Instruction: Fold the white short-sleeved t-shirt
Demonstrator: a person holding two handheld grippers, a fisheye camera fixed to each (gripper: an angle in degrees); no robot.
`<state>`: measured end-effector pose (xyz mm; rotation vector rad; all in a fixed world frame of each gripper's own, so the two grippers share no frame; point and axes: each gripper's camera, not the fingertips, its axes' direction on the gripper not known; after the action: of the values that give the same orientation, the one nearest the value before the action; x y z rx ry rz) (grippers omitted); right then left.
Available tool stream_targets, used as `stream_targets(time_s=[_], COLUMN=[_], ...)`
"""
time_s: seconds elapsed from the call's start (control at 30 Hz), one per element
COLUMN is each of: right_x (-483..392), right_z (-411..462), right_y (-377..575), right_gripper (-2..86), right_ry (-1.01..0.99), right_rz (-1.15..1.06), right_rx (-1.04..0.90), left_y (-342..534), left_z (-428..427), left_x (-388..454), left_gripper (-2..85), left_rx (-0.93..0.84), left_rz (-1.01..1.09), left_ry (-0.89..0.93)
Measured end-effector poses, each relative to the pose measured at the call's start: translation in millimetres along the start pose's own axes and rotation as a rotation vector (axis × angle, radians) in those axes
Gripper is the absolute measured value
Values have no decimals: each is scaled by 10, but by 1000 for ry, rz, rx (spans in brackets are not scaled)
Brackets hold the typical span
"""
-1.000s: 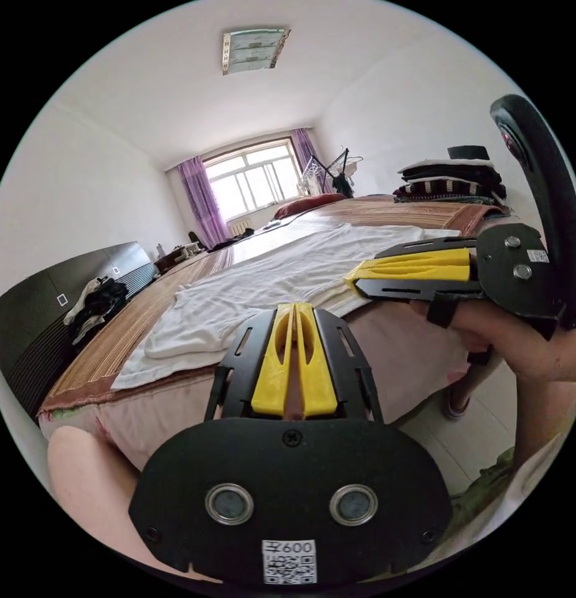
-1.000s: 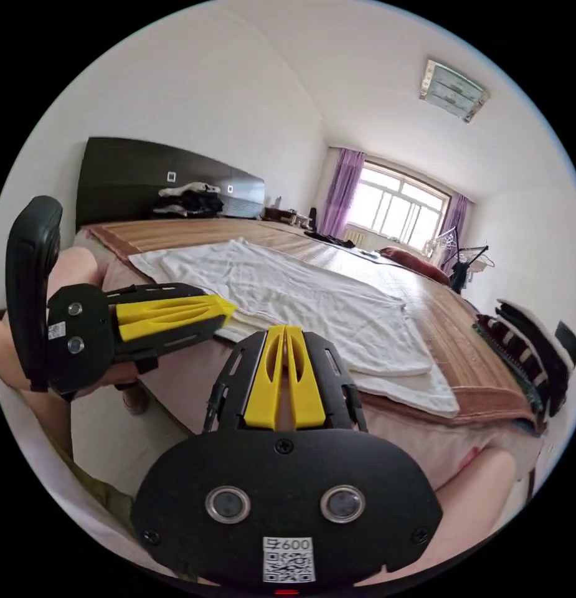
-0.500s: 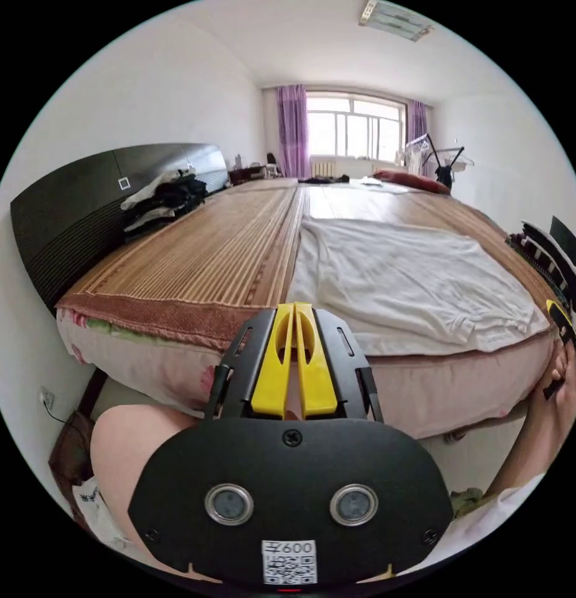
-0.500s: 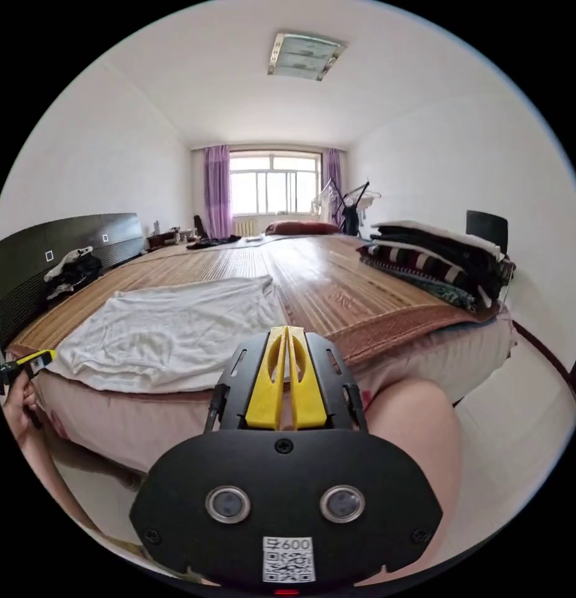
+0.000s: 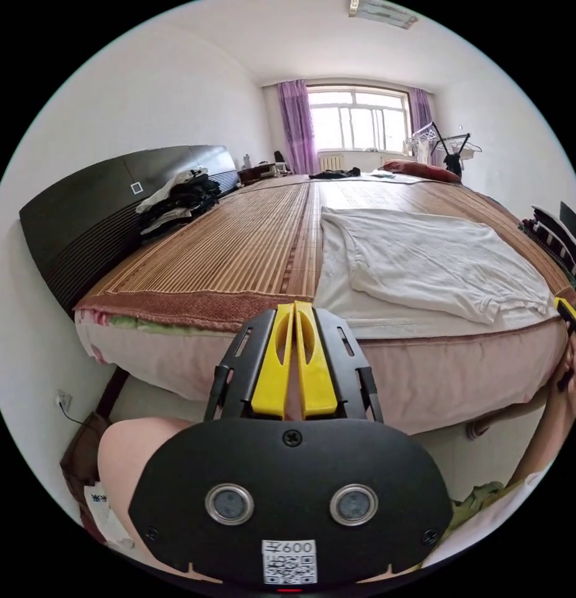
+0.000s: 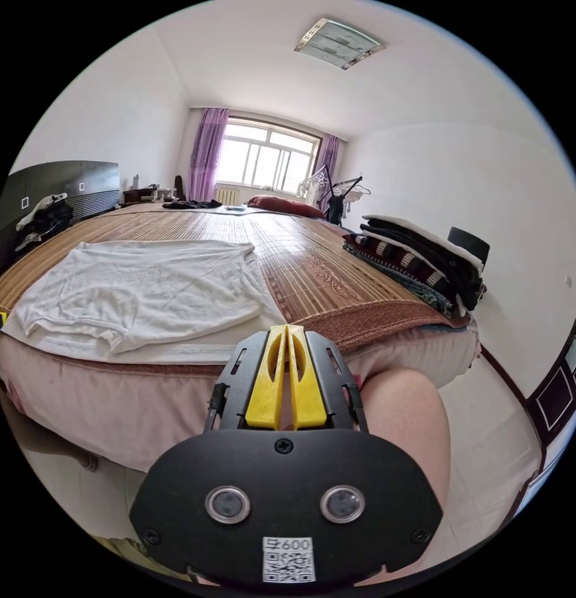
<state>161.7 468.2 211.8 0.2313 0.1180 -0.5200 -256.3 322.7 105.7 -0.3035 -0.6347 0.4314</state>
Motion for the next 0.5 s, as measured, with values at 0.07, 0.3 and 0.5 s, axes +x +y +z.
stream_targets(time_s=[0.07, 0.3, 0.5], right_x=[89, 47, 96], right_z=[-130, -856, -875], right_y=[51, 464, 623], right_gripper=[-8, -8, -8], right_ry=[7, -200, -311], right_rz=[65, -170, -123], right_rx=[46, 361, 306], left_y=[5, 280, 378], left_z=[-48, -684, -712], left_x=[-105, 62, 534], left_gripper=[12, 41, 70], left_rx=[1, 353, 365], left_rz=[-63, 400, 1034], left_ry=[-5, -36, -164])
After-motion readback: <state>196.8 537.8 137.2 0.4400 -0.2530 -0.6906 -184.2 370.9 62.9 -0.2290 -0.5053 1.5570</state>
